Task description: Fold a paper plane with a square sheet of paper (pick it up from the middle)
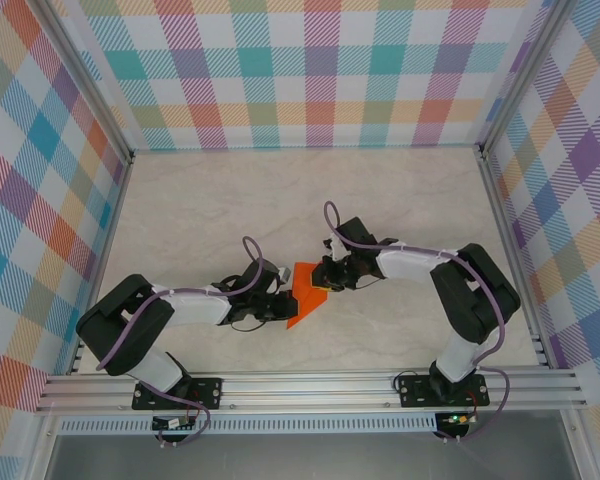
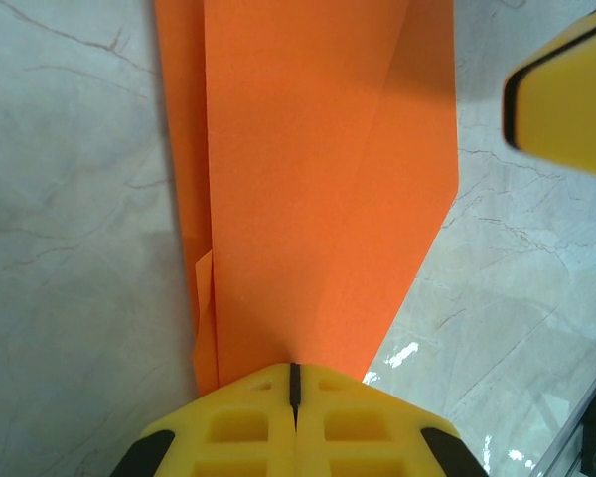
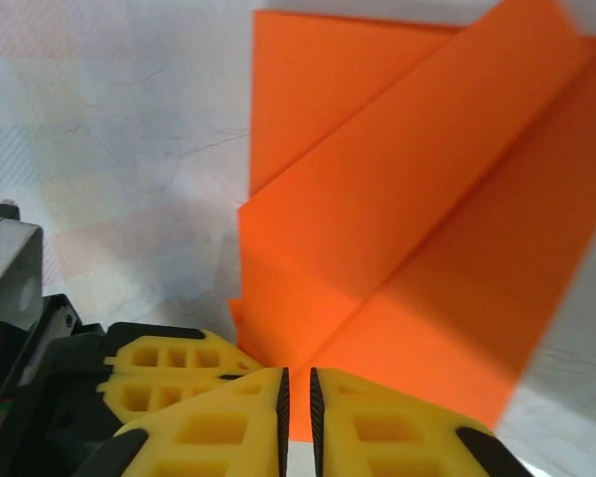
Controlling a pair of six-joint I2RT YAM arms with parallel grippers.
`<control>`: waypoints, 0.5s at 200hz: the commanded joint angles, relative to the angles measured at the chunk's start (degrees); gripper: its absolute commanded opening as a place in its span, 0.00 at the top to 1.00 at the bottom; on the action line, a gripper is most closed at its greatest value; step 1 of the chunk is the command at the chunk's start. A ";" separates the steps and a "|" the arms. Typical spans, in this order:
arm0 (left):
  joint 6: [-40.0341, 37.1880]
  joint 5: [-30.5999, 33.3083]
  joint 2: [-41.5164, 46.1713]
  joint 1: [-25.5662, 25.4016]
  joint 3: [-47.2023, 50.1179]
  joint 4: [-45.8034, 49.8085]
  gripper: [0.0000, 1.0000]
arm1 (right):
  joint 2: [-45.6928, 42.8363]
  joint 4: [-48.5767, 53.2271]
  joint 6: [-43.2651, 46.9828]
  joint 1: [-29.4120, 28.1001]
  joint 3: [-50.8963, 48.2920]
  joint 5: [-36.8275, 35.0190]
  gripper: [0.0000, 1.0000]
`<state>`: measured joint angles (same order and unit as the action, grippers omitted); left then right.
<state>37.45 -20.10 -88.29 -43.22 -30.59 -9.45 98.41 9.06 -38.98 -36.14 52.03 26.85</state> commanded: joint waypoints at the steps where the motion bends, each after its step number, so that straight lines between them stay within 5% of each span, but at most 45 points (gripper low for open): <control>1: -1.62 -0.87 -4.59 -0.56 3.52 10.89 1.00 | 0.91 -2.63 -3.73 -1.79 1.88 -2.42 0.86; 100: -2.01 -1.86 -4.09 -0.62 3.74 10.12 1.00 | 10.54 -0.84 -2.83 -3.41 4.70 -5.46 0.88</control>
<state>37.36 -21.10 -88.55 -42.94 -30.46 -10.28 106.26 6.28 -42.87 -38.89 54.81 24.05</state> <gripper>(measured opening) 0.045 0.120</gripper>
